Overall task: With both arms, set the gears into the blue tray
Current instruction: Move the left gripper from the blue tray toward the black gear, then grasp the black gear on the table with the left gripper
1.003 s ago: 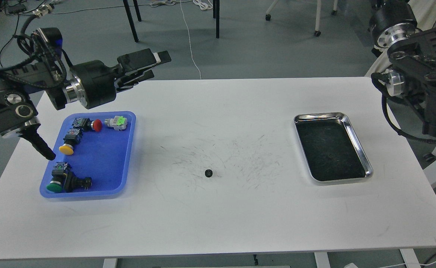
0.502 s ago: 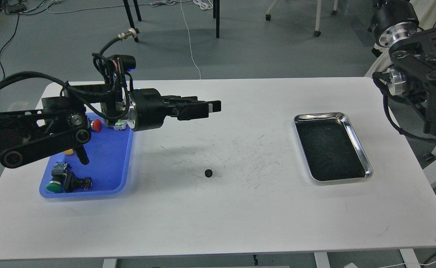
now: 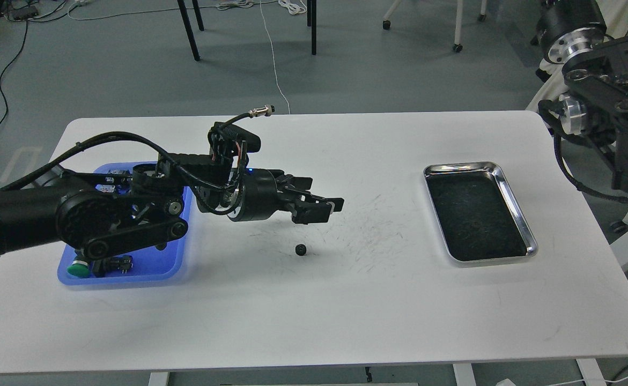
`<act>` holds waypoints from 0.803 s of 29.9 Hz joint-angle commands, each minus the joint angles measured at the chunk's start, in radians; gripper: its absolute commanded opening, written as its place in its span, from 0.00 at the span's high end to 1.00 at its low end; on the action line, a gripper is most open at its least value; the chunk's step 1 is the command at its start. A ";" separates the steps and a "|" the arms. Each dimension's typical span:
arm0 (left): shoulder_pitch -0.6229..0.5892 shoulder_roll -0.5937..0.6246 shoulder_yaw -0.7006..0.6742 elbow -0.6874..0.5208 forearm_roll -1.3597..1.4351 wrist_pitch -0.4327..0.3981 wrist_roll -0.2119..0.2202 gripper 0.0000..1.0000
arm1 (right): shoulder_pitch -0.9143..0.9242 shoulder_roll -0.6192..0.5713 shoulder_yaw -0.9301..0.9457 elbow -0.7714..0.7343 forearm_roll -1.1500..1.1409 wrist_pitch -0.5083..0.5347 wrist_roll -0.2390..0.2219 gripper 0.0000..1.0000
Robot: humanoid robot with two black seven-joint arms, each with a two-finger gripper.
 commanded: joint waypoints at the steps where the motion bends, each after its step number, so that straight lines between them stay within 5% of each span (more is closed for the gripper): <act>1: 0.006 -0.041 0.015 0.027 0.030 0.001 -0.001 0.10 | 0.002 -0.006 -0.002 -0.001 -0.001 0.001 0.000 0.06; 19: 0.101 -0.168 0.078 0.169 0.165 0.038 -0.035 0.23 | 0.013 -0.032 -0.006 0.002 -0.001 0.003 0.000 0.06; 24: 0.101 -0.178 0.075 0.192 0.174 0.039 -0.081 0.24 | 0.011 -0.032 -0.008 0.002 -0.001 0.003 0.000 0.06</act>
